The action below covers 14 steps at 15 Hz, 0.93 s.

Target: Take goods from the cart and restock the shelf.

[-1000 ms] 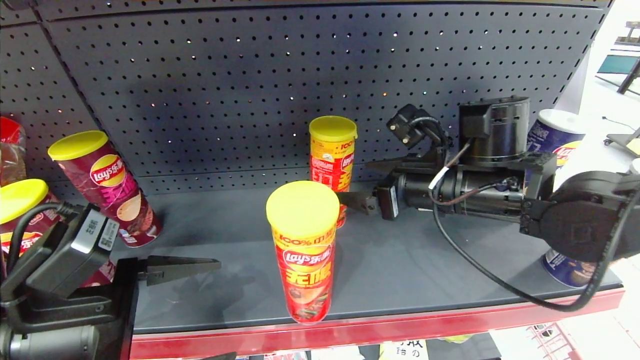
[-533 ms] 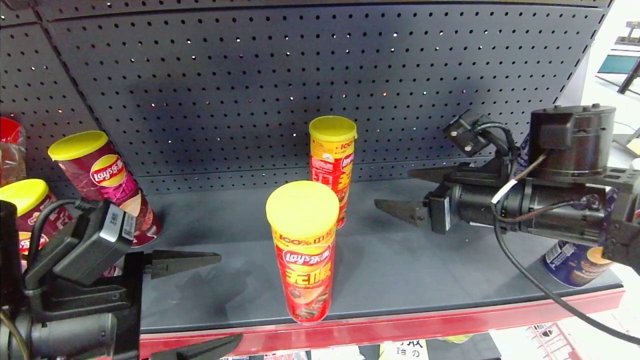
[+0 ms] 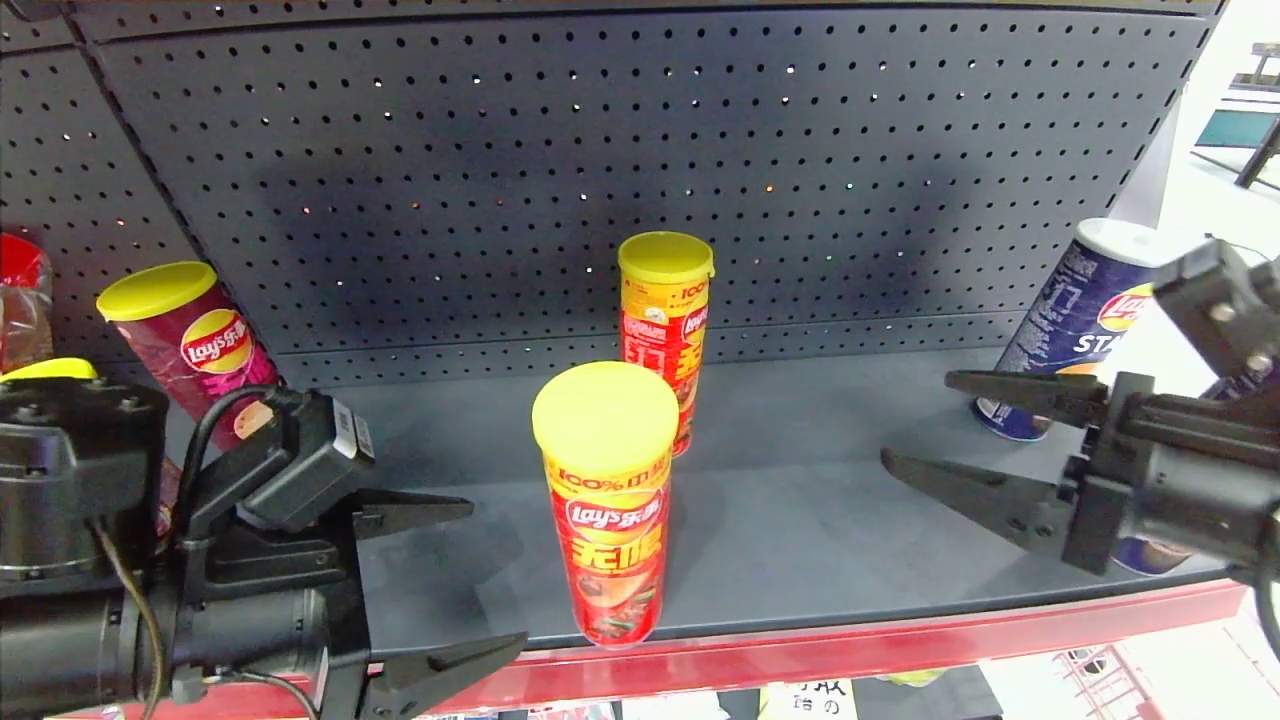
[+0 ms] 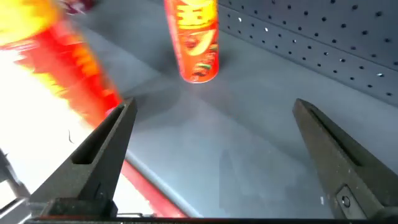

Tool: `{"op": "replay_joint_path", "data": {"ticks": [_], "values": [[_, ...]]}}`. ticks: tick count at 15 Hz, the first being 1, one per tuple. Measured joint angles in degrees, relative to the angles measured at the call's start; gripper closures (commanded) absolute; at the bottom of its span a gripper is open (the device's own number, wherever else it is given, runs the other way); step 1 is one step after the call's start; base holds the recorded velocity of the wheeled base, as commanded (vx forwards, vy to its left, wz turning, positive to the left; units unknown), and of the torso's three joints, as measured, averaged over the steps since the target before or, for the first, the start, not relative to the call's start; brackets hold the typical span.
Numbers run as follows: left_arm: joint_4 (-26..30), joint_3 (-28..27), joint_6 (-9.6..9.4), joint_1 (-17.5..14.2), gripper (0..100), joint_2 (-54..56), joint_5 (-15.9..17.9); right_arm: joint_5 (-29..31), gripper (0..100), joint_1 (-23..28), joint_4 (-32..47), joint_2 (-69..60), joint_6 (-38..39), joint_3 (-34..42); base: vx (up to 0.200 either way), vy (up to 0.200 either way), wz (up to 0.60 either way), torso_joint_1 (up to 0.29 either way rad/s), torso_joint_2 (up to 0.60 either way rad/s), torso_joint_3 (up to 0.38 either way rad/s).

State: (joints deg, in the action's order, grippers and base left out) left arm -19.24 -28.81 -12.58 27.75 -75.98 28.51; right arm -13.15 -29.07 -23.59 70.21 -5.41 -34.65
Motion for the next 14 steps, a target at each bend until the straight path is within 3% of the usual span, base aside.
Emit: {"op": "replay_joint_path", "data": {"ticks": [3,9,14], "values": [[0.1,-0.1,0.02,0.0,0,-2.1,-1.1,0.0,0,-0.4,0.2,-8.2,0.3,5.6,0.000,0.000,0.00,0.000,0.00,0.000],[0.3,0.9,0.00,-2.6,0,-3.1,-4.9,0.2,0,-0.3,0.1,-12.1,1.3,6.1,0.000,0.000,0.00,0.000,0.00,0.000],[0.0,1.2,-0.20,-2.3,0,-5.5,-6.0,0.2,0,0.5,0.1,-12.2,1.3,5.9,0.000,0.000,0.00,0.000,0.00,0.000]]}}
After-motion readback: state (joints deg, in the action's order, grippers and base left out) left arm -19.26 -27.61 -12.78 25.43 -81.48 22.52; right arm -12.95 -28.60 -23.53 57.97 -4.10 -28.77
